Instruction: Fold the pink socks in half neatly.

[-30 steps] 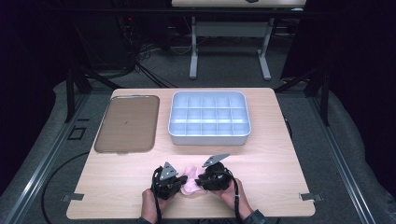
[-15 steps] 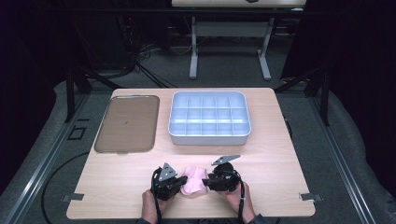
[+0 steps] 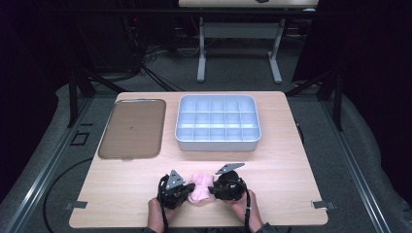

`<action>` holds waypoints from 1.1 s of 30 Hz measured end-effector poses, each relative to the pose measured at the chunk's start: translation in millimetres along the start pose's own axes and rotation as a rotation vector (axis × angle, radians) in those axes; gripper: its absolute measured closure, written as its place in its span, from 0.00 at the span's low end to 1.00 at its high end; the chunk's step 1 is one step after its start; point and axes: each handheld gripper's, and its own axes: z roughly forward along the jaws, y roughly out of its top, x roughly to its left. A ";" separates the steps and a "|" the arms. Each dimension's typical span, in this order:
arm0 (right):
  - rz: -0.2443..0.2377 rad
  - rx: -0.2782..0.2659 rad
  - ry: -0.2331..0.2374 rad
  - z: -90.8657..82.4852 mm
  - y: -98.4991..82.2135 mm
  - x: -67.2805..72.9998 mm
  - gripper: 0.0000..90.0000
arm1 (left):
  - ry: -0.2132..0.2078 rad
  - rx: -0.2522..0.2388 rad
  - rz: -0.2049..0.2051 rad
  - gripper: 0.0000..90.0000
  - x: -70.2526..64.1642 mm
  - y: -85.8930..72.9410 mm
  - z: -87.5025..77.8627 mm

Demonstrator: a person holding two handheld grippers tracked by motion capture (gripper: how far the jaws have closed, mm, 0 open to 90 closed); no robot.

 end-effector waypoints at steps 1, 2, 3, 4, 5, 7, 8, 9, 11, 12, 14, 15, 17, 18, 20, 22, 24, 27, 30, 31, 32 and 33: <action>-0.003 -0.004 0.011 1.0 -0.7 1.0 0.85 | -0.002 0.001 -0.001 1.00 -0.1 0.0 -0.1; -0.003 -0.004 0.011 1.0 -0.7 1.0 0.85 | -0.001 0.000 0.000 1.00 0.1 -0.1 -0.1; 0.014 -0.013 0.033 1.7 -1.6 0.2 0.89 | -0.003 0.000 -0.001 1.00 0.2 -0.2 -0.1; 0.013 -0.004 0.038 1.0 -1.6 -1.1 0.90 | 0.003 0.002 0.001 1.00 0.1 0.0 -0.2; 0.029 -0.012 0.045 1.5 -2.1 -1.3 0.92 | 0.004 0.002 0.000 1.00 -0.1 0.1 -0.1; 0.035 -0.013 0.047 1.3 -2.3 -1.3 0.93 | -0.005 0.008 0.004 1.00 0.6 0.6 -0.6; 0.027 -0.011 0.046 0.8 -2.5 -1.4 0.94 | -0.005 0.008 0.006 1.00 0.6 0.8 -0.7; 0.024 -0.028 0.042 1.4 -3.6 -0.7 0.94 | -0.003 0.009 0.008 1.00 0.5 1.1 -0.9; 0.025 -0.024 0.043 0.9 -3.6 -0.8 0.95 | 0.011 0.011 0.025 1.00 -0.5 1.8 -2.0; 0.027 -0.025 0.044 1.0 -3.6 -1.0 0.95 | 0.020 0.010 0.031 1.00 -1.4 2.0 -2.7; 0.022 -0.026 0.043 1.1 -3.5 -1.0 0.95 | 0.031 0.009 0.036 1.00 -2.0 2.6 -5.2; 0.021 -0.023 0.042 0.9 -3.4 -0.6 0.95 | 0.036 0.010 0.044 1.00 -1.3 2.8 -6.6; 0.012 -0.018 0.037 0.6 -3.1 -0.6 0.95 | 0.048 0.006 0.045 1.00 -0.3 2.7 -9.1; 0.008 -0.014 0.034 0.3 -2.9 -0.7 0.95 | 0.052 0.003 0.039 1.00 -0.3 2.4 -9.7; 0.011 -0.019 0.040 0.8 -3.0 -0.9 0.95 | 0.050 0.029 0.045 1.00 1.9 1.6 -8.8; 0.008 -0.021 0.043 0.8 -3.1 -1.5 0.95 | 0.050 0.036 0.047 1.00 1.8 0.6 -7.2; 0.012 -0.022 0.044 0.5 -3.2 -1.8 0.95 | 0.048 0.038 0.049 1.00 1.5 0.8 -6.4; 0.018 -0.033 0.053 0.9 -4.2 -3.6 0.95 | 0.041 0.041 0.046 1.00 0.9 0.7 -5.2; 0.021 -0.023 0.054 -0.3 -4.1 -3.8 0.95 | 0.036 0.042 0.052 1.00 1.7 0.8 -5.0; 0.019 -0.023 0.051 -0.9 -3.6 -3.3 0.95 | 0.036 0.041 0.051 1.00 1.7 0.7 -5.0; 0.019 -0.023 0.051 -0.9 -3.6 -3.3 0.95 | 0.034 0.039 0.048 1.00 1.4 0.5 -4.8; 0.008 -0.018 0.044 -2.3 -3.1 -3.1 0.95 | 0.036 0.039 0.045 1.00 1.0 0.4 -4.8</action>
